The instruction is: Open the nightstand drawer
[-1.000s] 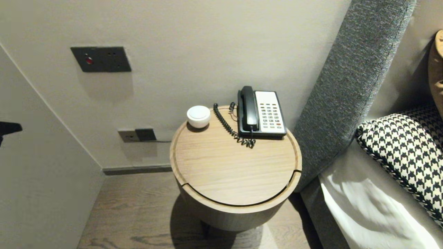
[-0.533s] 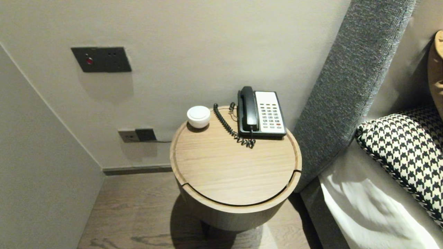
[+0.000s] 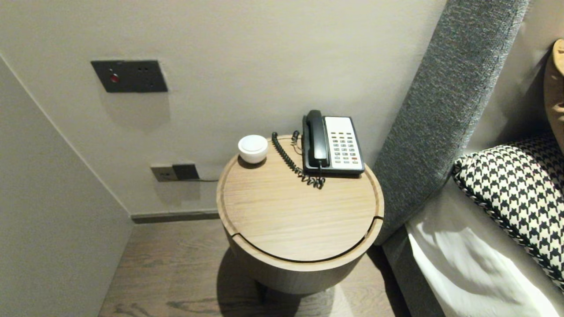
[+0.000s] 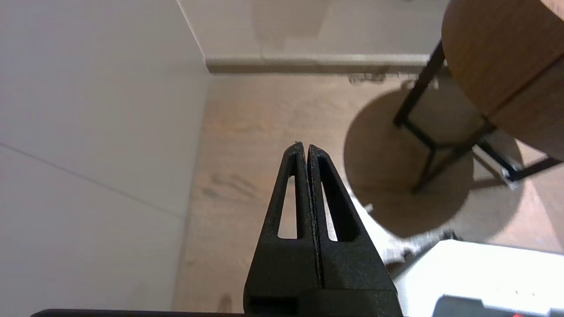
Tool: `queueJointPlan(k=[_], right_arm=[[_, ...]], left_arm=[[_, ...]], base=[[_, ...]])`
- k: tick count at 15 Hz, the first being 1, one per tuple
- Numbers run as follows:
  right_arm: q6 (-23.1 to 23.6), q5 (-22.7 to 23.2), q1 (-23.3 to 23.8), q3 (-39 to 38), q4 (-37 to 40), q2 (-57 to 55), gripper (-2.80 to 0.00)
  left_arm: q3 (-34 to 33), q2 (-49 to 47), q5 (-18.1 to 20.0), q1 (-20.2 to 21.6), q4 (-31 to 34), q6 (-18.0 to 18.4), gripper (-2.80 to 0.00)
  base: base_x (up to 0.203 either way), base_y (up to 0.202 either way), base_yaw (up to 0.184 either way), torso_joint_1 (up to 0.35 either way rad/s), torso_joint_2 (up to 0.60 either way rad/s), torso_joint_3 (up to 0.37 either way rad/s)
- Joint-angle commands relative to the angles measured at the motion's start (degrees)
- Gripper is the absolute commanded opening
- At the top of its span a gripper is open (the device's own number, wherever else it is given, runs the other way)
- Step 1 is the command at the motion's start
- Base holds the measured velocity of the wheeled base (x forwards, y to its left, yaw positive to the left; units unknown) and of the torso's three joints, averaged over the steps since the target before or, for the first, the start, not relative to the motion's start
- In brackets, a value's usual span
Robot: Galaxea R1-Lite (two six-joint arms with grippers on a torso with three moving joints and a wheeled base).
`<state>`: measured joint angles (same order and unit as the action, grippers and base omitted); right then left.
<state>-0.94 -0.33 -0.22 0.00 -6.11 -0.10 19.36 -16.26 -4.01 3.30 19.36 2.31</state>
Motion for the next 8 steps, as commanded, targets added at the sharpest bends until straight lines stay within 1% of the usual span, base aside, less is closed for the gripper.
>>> queueJointPlan(k=[1,2,4,6,8], right_arm=[[0.0,0.0,0.0,-2.3,0.0,-0.1,-2.80],[0.0,0.0,0.0,-2.3,0.0,-0.1,-2.80],[0.0,0.0,0.0,-2.3,0.0,-0.1,-2.80],[0.0,0.0,0.0,-2.3,0.0,-0.1,-2.80],[0.0,0.0,0.0,-2.3,0.0,-0.1,-2.80]], left_arm=[[-3.2,2.4,-0.5,-0.1,-2.8,0.2,-2.80],[-3.9,3.9,-0.9,-0.7,-2.9,0.7,-2.80],[-8.4,8.1,-2.1,-1.9,-3.3,2.1,-2.80],[-9.3,10.8,-3.0,-2.4,-3.6,2.6,-2.80],[-9.3,12.9,-2.8,-2.5,-3.8,2.7,-2.80]], base=[[0.000,0.000,0.000,0.000,0.00,0.000],[0.000,0.000,0.000,0.000,0.00,0.000],[0.000,0.000,0.000,0.000,0.00,0.000],[0.000,0.000,0.000,0.000,0.00,0.000],[0.000,0.000,0.000,0.000,0.00,0.000]])
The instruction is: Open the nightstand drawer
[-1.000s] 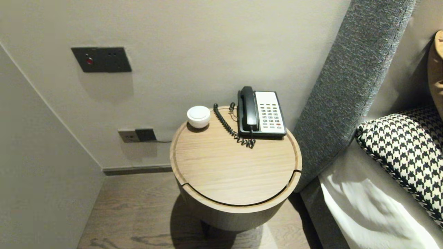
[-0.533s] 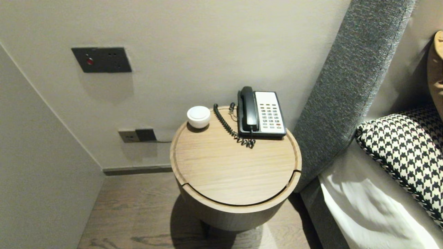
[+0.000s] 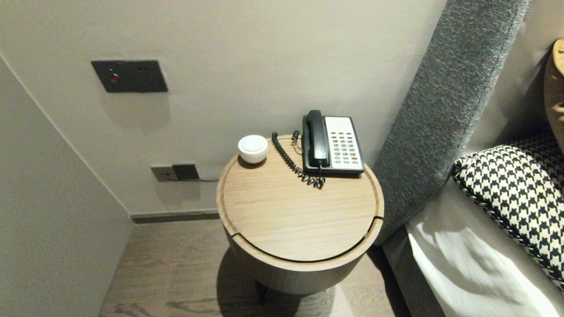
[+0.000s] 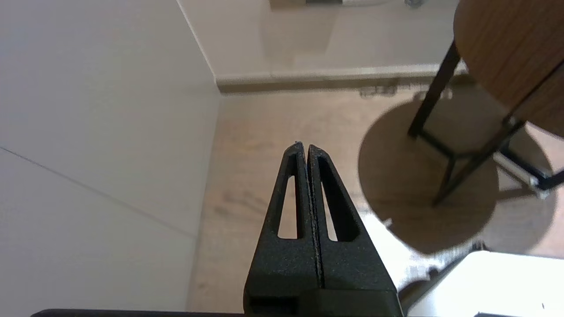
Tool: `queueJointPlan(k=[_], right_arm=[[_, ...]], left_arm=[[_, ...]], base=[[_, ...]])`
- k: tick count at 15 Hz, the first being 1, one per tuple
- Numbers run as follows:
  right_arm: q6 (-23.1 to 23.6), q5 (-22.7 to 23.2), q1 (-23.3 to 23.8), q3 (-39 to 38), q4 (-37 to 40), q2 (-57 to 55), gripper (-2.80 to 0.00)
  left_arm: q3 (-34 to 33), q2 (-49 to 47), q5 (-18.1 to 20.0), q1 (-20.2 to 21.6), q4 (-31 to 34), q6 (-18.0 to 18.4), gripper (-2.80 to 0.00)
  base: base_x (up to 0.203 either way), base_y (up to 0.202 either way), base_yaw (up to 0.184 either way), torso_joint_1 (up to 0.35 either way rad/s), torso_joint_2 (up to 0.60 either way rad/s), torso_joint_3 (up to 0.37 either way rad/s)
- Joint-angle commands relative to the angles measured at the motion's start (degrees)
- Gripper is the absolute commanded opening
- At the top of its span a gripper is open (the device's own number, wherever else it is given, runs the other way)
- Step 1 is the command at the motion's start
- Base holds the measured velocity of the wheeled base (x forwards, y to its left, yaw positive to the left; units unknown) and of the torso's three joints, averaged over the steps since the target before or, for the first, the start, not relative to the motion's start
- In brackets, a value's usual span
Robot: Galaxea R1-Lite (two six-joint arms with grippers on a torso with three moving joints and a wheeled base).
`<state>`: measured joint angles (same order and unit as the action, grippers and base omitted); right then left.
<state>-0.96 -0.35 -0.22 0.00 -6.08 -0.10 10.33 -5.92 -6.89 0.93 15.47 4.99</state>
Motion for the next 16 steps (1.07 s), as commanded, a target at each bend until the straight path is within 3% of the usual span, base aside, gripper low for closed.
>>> queueJointPlan(k=[1,3,6,7,9,12,16], right_arm=[[0.0,0.0,0.0,-2.3,-0.1,-0.1,-2.80],[0.0,0.0,0.0,-2.3,-0.1,-0.1,-2.80],[0.0,0.0,0.0,-2.3,-0.1,-0.1,-2.80],[0.0,0.0,0.0,-2.3,-0.1,-0.1,-2.80],[0.0,0.0,0.0,-2.3,-0.1,-0.1,-2.80],[0.0,0.0,0.0,-2.3,-0.1,-0.1,-2.80],[0.0,0.0,0.0,-2.3,-0.1,-0.1,-2.80]], left_arm=[[-0.4,3.6,0.2,-0.2,-0.3,0.8,-2.80],[-1.1,6.1,0.6,-0.3,-2.2,2.4,-2.80],[-8.6,6.2,2.8,-0.4,-18.1,5.6,-2.80],[-10.2,6.2,5.4,-0.4,-20.2,6.8,-2.80],[-10.4,6.2,5.7,-0.4,-20.5,7.0,-2.80],[-10.4,6.2,8.3,-0.4,-15.8,3.0,-2.80],[-10.4,6.2,7.1,-0.4,-16.2,-2.1,-2.80]], base=[[0.000,0.000,0.000,0.000,0.00,0.000],[0.000,0.000,0.000,0.000,0.00,0.000],[0.000,0.000,0.000,0.000,0.00,0.000],[0.000,0.000,0.000,0.000,0.00,0.000],[0.000,0.000,0.000,0.000,0.00,0.000],[0.000,0.000,0.000,0.000,0.00,0.000],[0.000,0.000,0.000,0.000,0.00,0.000]])
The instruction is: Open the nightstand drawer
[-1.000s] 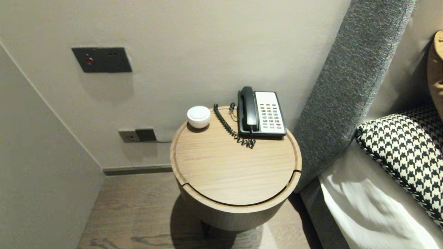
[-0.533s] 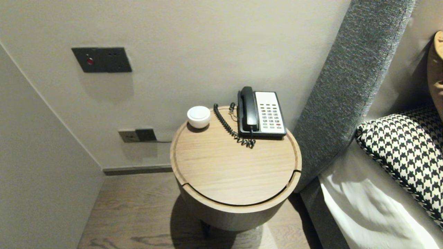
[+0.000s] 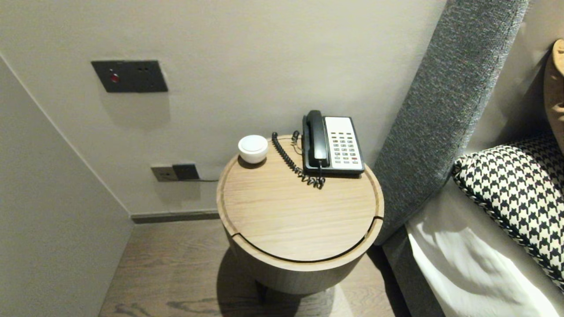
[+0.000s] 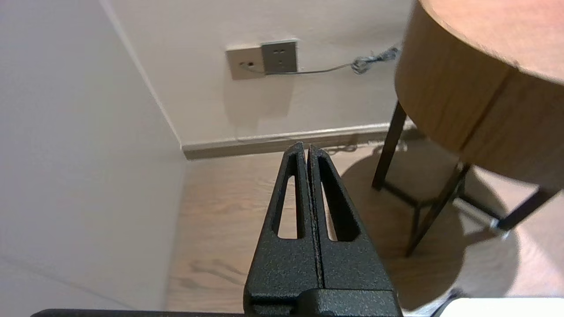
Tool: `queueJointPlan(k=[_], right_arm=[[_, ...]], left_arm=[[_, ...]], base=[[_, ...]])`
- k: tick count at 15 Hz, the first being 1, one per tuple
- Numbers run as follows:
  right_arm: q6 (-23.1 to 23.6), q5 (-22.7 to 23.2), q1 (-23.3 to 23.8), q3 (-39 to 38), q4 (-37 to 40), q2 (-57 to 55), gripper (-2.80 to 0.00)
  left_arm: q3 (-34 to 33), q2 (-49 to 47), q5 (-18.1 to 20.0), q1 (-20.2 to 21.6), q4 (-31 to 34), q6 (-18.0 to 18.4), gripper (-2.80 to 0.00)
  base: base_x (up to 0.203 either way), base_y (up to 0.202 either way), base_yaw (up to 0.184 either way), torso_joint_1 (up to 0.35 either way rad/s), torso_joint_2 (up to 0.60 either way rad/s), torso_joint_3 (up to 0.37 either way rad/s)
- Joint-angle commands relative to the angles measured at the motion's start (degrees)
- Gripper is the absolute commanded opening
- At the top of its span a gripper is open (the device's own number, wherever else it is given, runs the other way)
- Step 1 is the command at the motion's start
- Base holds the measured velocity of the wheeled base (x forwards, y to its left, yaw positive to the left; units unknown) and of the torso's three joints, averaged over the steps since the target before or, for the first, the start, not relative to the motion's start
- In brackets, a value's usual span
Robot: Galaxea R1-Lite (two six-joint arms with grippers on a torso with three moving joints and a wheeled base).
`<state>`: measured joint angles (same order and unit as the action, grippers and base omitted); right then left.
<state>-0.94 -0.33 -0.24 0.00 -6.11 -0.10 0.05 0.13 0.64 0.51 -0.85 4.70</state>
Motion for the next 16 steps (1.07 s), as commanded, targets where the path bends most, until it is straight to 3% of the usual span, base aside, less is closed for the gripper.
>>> queueJointPlan(k=[1,3,16], right_arm=[[0.0,0.0,0.0,-2.3,0.0,-0.1,-2.80],[0.0,0.0,0.0,-2.3,0.0,-0.1,-2.80],[0.0,0.1,0.0,-2.3,-0.1,-0.1,-2.80]], left_arm=[[-0.1,0.1,-0.9,0.0,0.1,-3.1,-2.80],[0.0,0.0,-1.0,0.0,0.1,-5.1,-2.80],[0.0,0.0,-1.0,0.0,0.1,-5.1,-2.80]], base=[[0.000,0.000,0.000,0.000,0.00,0.000],[0.000,0.000,0.000,0.000,0.00,0.000],[0.000,0.000,0.000,0.000,0.00,0.000]])
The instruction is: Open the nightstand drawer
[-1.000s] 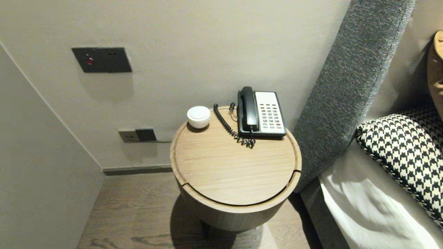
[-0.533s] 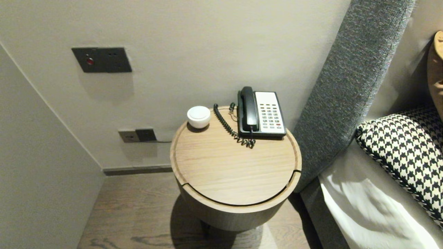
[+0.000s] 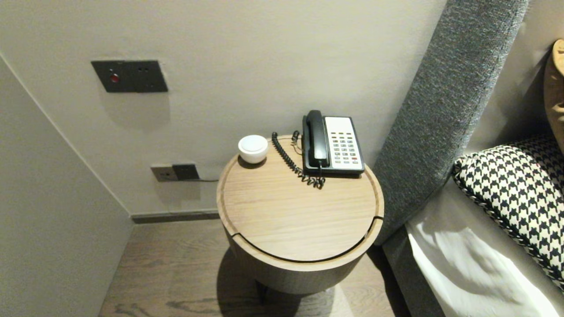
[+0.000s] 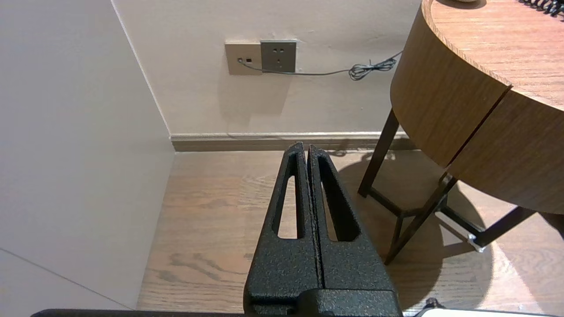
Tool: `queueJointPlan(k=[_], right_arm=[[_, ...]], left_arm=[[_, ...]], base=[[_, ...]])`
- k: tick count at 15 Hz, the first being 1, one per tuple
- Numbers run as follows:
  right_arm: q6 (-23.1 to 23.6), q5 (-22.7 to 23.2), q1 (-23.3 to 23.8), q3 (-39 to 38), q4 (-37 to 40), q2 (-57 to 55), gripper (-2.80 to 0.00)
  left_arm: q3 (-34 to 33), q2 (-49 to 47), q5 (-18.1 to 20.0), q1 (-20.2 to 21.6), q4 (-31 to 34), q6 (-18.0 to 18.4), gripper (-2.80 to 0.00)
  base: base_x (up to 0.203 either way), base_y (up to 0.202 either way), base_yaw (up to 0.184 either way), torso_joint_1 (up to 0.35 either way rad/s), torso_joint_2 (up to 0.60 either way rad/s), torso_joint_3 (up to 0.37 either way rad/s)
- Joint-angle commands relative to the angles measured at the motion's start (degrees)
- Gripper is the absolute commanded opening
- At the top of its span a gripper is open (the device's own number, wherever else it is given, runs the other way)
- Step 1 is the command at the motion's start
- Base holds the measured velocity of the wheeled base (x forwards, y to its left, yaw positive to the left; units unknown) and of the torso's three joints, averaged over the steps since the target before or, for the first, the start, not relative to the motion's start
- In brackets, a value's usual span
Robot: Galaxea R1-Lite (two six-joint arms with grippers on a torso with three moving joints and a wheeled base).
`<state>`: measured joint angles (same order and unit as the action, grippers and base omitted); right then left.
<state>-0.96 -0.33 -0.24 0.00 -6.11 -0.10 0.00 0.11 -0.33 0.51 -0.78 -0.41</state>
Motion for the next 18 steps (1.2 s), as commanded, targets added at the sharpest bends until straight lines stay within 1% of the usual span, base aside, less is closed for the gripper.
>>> queueJointPlan(k=[1,18], right_arm=[[0.0,0.0,0.0,-2.3,0.0,-0.1,-2.80],[0.0,0.0,0.0,-2.3,0.0,-0.1,-2.80]], left_arm=[[0.0,0.0,0.0,0.0,0.0,0.0,-2.80],[0.0,0.0,0.1,0.0,0.0,0.0,-2.80]], base=[[0.000,0.000,0.000,0.000,0.00,0.000],[0.000,0.000,0.000,0.000,0.00,0.000]])
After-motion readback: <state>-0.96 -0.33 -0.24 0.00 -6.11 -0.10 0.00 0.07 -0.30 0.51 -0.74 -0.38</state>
